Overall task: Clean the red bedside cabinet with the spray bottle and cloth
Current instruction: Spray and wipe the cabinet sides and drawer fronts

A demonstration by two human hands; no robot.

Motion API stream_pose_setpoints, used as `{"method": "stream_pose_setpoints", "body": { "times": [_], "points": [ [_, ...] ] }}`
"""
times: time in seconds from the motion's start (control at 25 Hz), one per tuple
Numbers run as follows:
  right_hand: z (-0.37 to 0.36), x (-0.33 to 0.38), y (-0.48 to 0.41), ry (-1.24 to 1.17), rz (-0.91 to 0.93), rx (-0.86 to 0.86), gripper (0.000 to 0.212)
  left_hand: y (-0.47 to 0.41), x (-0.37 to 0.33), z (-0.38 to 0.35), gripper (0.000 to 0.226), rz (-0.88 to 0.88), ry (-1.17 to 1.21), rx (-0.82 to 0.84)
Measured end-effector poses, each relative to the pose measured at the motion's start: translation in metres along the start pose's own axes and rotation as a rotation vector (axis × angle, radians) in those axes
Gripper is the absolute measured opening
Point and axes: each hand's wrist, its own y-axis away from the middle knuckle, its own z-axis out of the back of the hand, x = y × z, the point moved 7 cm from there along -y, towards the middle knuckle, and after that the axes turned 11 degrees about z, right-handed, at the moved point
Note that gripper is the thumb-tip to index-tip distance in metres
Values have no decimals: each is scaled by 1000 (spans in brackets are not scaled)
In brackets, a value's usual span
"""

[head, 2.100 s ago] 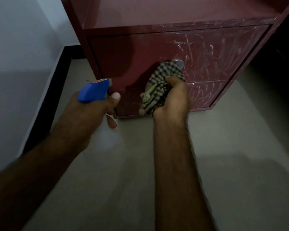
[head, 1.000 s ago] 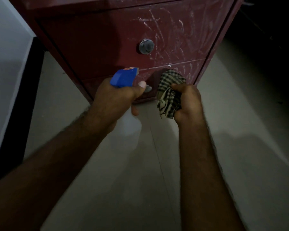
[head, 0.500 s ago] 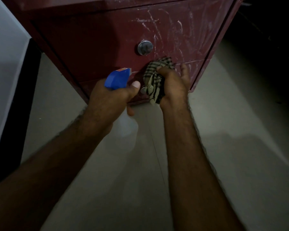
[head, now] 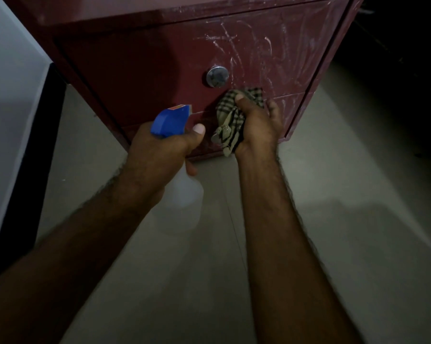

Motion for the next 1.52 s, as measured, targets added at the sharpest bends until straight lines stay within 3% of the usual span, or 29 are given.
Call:
{"method": "stream_pose_setpoints", "body": {
  "times": [0.12,0.28,0.48,0.68,0.84,1.04,1.2,1.32,1.52],
  "points": [
    [2,-2,1,1,-24,-40,76,4,-2,3,51,-6,3,0],
    [-10,12,2,-33,43,72,87,4,-3,7,52,-15,-17,-7],
    [3,1,9,-7,-41,-30,82,6,-5,8,51,-23,-30,-9],
    [-10,24,4,-29,85,70,91,5,-3,9,44,-15,-25,-29],
    [9,9,3,-6,13,-20,89,4,-1,8,41,-4,-40,-35],
    [-2,31,-11,-21,125,-7,97,3,-2,6,45,-2,-43,-29],
    [19,13,-8,-11,57,-113,79,6,-1,4,40,1,-33,-41],
    [20,13,-9,-62,42,-129,79,6,-3,2,29,-15,-45,-21],
    [14,31,-14,-88,123,-78,81,4,-4,2,42,-17,-30,-24]
  ]
}}
